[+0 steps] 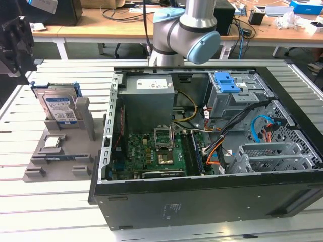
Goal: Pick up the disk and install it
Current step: 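Pick up the disk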
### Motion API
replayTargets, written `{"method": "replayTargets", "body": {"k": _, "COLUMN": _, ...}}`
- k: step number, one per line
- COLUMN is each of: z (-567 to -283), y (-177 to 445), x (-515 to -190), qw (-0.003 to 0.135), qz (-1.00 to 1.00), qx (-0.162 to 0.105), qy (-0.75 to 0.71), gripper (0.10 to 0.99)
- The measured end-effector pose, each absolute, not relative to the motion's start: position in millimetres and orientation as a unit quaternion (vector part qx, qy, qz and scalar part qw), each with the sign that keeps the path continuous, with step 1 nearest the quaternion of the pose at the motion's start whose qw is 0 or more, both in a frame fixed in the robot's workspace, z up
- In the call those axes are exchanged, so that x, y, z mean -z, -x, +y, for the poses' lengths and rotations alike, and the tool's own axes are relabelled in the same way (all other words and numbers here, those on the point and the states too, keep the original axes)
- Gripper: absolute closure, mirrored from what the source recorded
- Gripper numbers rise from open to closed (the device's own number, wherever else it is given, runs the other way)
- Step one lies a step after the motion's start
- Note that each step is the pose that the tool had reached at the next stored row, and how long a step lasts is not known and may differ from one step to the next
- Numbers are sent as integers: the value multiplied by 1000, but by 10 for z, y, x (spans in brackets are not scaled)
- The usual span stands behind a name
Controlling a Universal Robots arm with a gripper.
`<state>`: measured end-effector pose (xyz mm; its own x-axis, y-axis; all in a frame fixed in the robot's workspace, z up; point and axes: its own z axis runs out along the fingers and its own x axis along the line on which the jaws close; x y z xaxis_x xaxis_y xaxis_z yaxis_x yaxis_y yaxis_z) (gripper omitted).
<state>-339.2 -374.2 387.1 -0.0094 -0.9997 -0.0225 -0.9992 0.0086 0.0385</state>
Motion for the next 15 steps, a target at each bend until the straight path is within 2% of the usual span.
{"method": "replayTargets", "body": {"k": 9, "z": -3346, "y": 3393, "x": -3869, "qw": 6, "qz": -710, "qx": 21, "qy": -704, "gripper": 545}}
{"method": "replayTargets", "body": {"k": 15, "z": -3239, "y": 3393, "x": -3862, "qw": 6, "qz": -710, "qx": 21, "qy": -704, "gripper": 545}}
